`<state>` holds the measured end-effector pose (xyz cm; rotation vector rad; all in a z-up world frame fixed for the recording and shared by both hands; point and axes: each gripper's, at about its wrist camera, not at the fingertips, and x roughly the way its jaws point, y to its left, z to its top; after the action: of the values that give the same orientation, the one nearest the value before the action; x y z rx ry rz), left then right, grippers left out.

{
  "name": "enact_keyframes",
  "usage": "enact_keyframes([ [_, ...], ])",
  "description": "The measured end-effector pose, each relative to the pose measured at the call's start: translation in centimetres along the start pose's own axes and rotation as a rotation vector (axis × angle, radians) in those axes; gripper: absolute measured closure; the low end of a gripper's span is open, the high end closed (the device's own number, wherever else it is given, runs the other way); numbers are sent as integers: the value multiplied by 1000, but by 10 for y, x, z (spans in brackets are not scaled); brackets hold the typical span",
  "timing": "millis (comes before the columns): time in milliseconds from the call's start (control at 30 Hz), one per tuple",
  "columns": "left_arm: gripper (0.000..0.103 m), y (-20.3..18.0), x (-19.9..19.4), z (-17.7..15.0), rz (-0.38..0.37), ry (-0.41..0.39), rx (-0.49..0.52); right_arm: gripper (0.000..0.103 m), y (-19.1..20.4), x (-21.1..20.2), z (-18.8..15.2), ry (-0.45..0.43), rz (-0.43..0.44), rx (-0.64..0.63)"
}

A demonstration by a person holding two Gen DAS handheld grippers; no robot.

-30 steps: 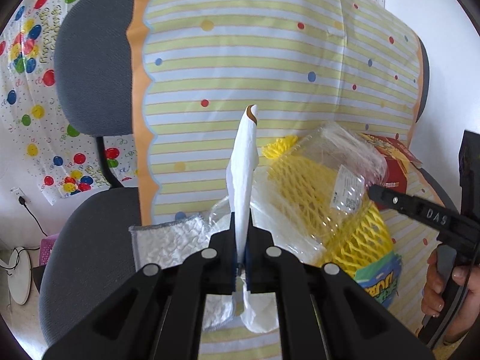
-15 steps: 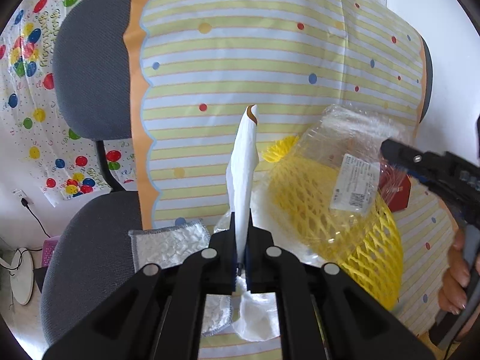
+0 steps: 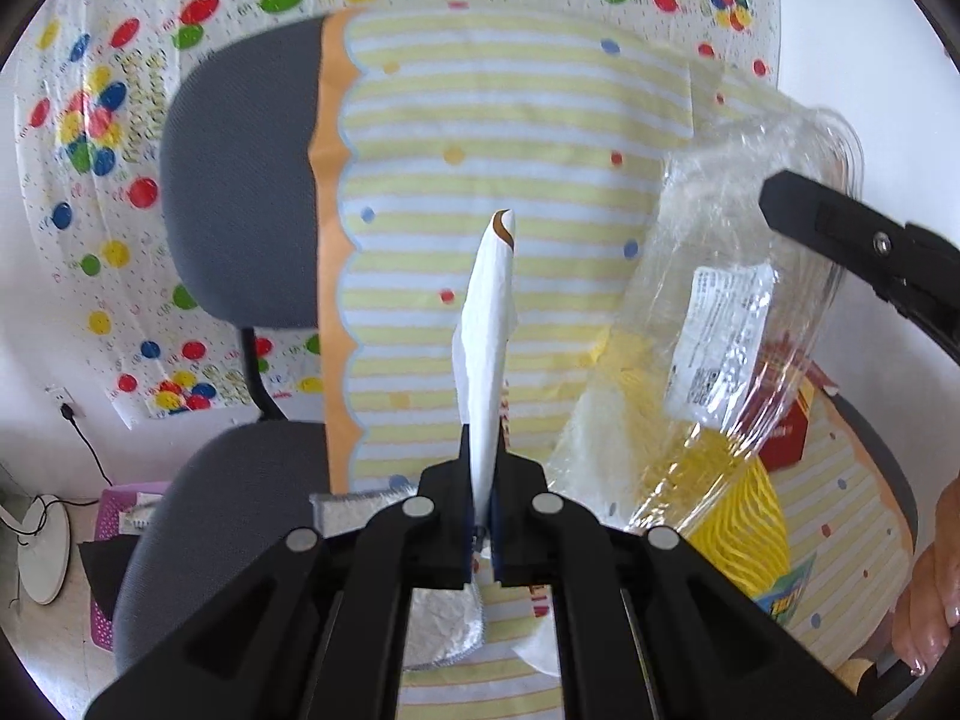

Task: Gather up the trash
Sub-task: 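Lift the clear tray with the right gripper and carry both items to the pink bin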

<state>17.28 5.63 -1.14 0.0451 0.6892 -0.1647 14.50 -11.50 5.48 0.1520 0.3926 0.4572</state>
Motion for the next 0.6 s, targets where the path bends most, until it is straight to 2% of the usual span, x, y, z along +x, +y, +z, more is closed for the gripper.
enact_keyframes([
  [167, 102, 2, -12, 6, 0, -25, -8, 93, 4, -26, 21, -108, 29, 13],
  [300, 102, -2, -14, 4, -10, -26, -7, 93, 3, -57, 35, -196, 18, 20],
  [500, 102, -35, -33, 3, -107, -56, 28, 93, -10, -116, 44, -291, -110, 4],
  [600, 102, -59, -43, 4, -170, -74, 47, 93, -19, -143, 40, -279, -234, -42],
])
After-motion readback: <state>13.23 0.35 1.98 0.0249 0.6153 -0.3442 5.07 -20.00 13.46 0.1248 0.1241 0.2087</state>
